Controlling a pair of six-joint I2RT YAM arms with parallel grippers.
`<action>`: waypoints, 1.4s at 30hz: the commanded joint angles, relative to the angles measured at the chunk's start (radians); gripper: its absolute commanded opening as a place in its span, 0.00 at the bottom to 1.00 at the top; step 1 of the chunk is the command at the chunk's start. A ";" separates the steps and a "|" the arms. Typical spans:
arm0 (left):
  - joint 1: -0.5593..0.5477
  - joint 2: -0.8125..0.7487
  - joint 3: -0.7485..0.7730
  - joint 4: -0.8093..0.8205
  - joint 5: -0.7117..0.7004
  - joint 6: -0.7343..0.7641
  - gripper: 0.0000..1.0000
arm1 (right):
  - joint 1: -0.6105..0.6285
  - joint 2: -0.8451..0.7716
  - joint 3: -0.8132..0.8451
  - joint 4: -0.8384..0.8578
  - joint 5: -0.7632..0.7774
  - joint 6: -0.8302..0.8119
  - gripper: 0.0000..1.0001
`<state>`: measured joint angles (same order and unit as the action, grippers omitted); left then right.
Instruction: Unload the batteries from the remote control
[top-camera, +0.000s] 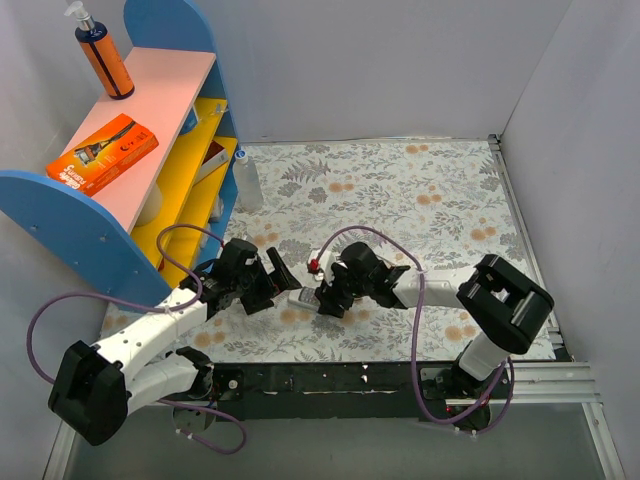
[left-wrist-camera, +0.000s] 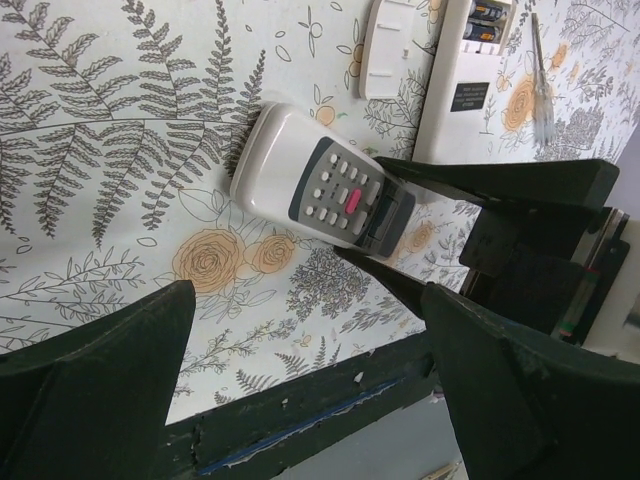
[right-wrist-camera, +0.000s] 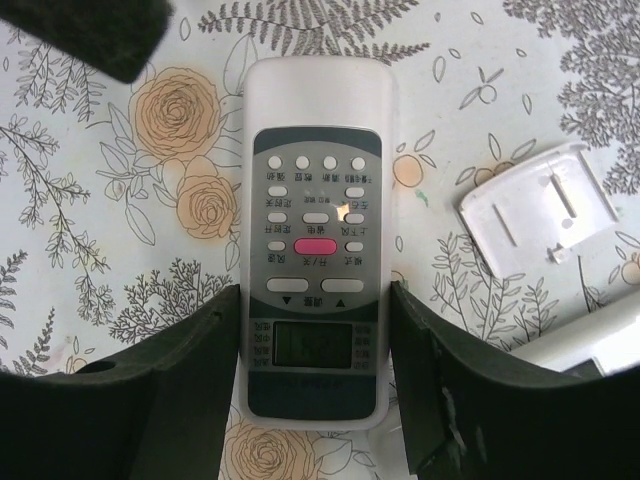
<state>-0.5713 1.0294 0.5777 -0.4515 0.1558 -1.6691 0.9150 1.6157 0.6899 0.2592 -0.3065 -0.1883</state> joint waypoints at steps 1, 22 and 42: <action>0.005 0.011 0.008 0.028 0.030 0.000 0.98 | -0.042 -0.046 -0.012 0.054 -0.048 0.116 0.31; 0.022 0.075 -0.006 0.152 0.070 -0.064 0.89 | -0.061 -0.204 -0.066 0.184 -0.195 0.299 0.26; 0.028 0.089 0.031 0.159 0.117 -0.109 0.00 | -0.024 -0.313 -0.098 0.095 0.041 0.264 0.64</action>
<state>-0.5488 1.1099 0.5797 -0.2317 0.3016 -1.7538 0.8703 1.3884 0.5869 0.3340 -0.4374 0.1570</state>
